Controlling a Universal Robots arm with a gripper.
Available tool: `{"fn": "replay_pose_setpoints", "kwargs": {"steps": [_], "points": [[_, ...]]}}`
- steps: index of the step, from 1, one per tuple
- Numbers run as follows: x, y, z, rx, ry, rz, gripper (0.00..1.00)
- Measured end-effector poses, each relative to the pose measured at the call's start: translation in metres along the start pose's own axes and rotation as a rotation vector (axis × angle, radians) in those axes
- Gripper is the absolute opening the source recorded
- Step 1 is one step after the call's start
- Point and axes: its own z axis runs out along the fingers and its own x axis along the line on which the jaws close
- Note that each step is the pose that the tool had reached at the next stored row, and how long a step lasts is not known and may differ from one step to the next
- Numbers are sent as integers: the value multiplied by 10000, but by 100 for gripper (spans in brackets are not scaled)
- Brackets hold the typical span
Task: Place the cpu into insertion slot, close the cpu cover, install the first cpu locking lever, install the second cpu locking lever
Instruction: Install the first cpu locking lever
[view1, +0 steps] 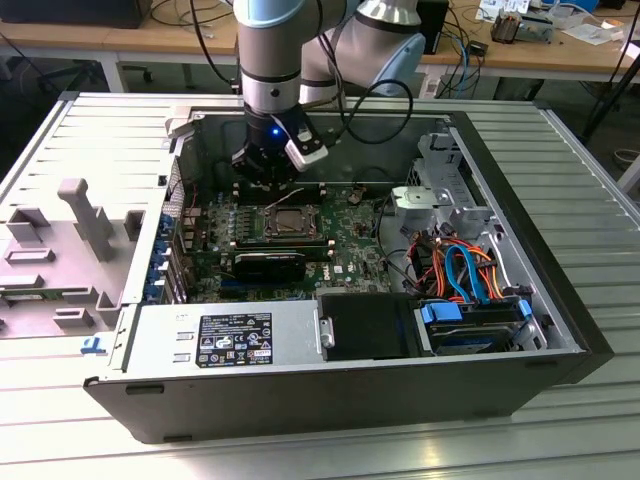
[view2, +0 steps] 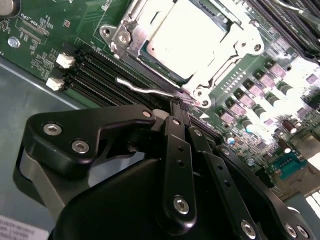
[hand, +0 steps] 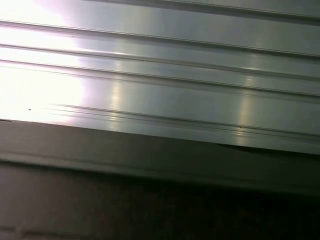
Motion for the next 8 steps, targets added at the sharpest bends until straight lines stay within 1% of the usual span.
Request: {"fn": "replay_pose_setpoints", "kwargs": {"steps": [4, 6, 8], "points": [[1, 0, -93, -10, -2, -2, 11], [16, -4, -102, -12, -12, -1, 11], [22, -27, -100, -12, -13, -2, 11]]}}
